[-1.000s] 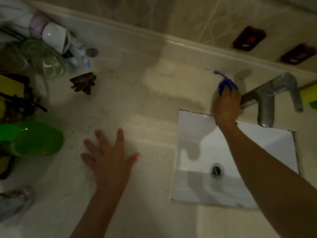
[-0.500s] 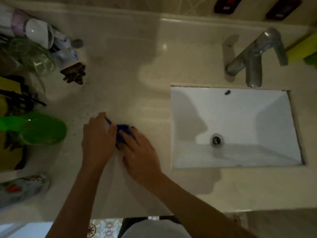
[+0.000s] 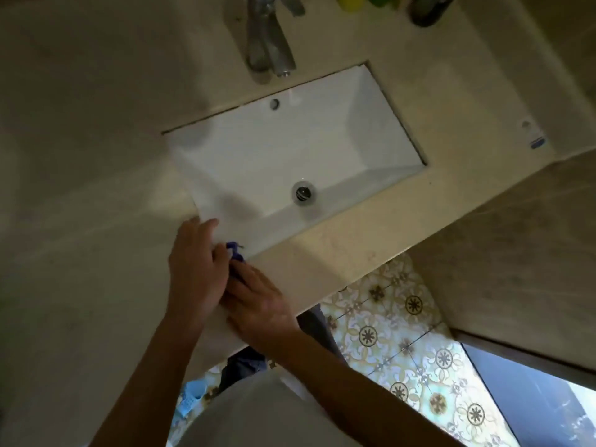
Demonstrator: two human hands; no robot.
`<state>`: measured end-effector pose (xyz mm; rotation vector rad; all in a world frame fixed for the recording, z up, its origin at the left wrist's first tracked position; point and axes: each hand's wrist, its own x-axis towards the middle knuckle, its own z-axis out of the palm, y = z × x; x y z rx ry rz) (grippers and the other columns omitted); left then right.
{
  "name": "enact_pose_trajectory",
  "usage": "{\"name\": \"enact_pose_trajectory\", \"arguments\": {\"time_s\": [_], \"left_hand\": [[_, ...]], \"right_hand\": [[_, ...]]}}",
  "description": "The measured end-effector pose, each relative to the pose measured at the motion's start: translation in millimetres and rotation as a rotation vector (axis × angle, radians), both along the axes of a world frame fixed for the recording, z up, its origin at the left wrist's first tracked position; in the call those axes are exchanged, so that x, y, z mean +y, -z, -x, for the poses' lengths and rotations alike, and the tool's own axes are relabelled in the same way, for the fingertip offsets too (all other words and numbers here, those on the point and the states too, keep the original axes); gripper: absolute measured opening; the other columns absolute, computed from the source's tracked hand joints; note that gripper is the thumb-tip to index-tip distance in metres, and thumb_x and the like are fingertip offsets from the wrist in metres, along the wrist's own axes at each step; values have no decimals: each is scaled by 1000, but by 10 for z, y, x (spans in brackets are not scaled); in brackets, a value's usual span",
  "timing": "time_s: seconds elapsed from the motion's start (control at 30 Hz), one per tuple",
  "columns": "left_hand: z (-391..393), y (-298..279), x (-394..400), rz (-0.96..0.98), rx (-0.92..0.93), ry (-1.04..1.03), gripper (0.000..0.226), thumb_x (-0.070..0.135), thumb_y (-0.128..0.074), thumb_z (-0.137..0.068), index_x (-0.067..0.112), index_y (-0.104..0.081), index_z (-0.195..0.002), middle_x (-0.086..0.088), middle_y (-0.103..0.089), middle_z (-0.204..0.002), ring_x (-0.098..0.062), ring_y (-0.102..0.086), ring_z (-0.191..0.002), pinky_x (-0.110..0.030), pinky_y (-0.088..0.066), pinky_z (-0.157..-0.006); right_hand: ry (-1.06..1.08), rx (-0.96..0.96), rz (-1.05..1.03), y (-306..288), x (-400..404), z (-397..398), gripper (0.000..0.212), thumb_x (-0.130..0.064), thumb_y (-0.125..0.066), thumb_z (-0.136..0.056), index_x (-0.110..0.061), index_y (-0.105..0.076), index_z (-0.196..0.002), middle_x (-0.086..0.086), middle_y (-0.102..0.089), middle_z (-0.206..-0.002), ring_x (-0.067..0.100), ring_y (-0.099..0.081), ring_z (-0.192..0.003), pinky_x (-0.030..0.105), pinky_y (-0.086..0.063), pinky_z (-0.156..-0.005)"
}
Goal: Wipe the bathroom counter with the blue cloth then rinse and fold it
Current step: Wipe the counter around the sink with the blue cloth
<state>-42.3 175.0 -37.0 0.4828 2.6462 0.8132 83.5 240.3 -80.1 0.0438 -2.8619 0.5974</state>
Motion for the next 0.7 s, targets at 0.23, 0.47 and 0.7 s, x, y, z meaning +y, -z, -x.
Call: {"name": "enact_pose_trajectory", "arguments": {"time_s": [0.23,0.47,0.7], "left_hand": [[-387,67,823,93,-208,97,38,17,-52,-95,17,-54,-133,-9,-56,-135,-29,-53,-123,-42,-39,-105],[-482,114,1866,108,-415,24,30,30,-55,-97,19,-60,-125,-9,-67,-118,-22,-63,-96,-30,-44,-80],[-526,-67,2284,472,-414,195,49,59,-62,-83,35,-57,-125,5,-63,-127,-23,-61,-113,-36,-47,-90]], "right_hand": [[507,-128,-87,-99,2579,-597,43,-15,-46,-94,-6,-60,-133,14,-53,-145,29,-40,-138,52,-40,-110],[180,-60,-32,54,2275,-517,36,-7,-60,-85,-10,-64,-120,12,-58,-141,33,-48,-137,46,-41,-112],[370,-139,-125,24,4229,-883,43,-10,-53,-86,-4,-61,-128,17,-54,-143,35,-44,-135,52,-43,-107]]}}
